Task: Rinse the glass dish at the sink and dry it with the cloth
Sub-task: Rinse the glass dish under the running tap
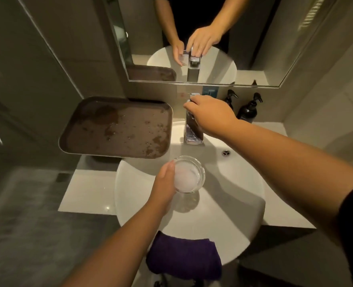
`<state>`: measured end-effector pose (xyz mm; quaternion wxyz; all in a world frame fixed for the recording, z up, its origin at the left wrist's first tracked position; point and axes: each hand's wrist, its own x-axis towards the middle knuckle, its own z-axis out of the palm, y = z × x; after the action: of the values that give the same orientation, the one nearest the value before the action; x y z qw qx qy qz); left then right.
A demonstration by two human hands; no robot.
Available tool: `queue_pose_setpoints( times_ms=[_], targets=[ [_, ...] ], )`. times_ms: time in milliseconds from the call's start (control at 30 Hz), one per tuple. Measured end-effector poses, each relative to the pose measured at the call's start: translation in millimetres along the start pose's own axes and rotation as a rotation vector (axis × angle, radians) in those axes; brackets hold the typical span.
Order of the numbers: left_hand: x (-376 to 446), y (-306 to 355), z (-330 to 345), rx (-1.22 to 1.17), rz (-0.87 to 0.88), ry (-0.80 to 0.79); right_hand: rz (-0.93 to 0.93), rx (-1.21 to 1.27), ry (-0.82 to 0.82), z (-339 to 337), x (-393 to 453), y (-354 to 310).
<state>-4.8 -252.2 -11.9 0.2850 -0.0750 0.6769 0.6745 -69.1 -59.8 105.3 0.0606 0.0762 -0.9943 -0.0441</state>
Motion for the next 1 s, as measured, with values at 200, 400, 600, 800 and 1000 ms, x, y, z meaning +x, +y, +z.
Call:
queue_pose_setpoints(
  times_ms=[200, 400, 600, 800, 1000],
  targets=[
    [18.9, -6.9, 18.2, -0.055, -0.024, 0.0, -0.037, -0.04, 0.012, 2.0, 2.4, 1.9],
    [35.9, -4.3, 27.5, -0.135, -0.035, 0.004, -0.037, -0.036, 0.005, -0.8, 5.3, 4.6],
    [43.9, -5.6, 25.1, -0.123, -0.014, 0.039, -0.05, -0.016, -0.057, -9.0, 15.9, 10.6],
    [43.7, -2.9, 26.2, -0.15, 0.003, 0.017, -0.064, -0.026, -0.081, -8.2, 18.9, 12.7],
    [42.2, -0.8, 28.0, -0.183, 0.019, 0.021, -0.064, -0.008, -0.087, -12.8, 21.1, 15.3]
  ],
)
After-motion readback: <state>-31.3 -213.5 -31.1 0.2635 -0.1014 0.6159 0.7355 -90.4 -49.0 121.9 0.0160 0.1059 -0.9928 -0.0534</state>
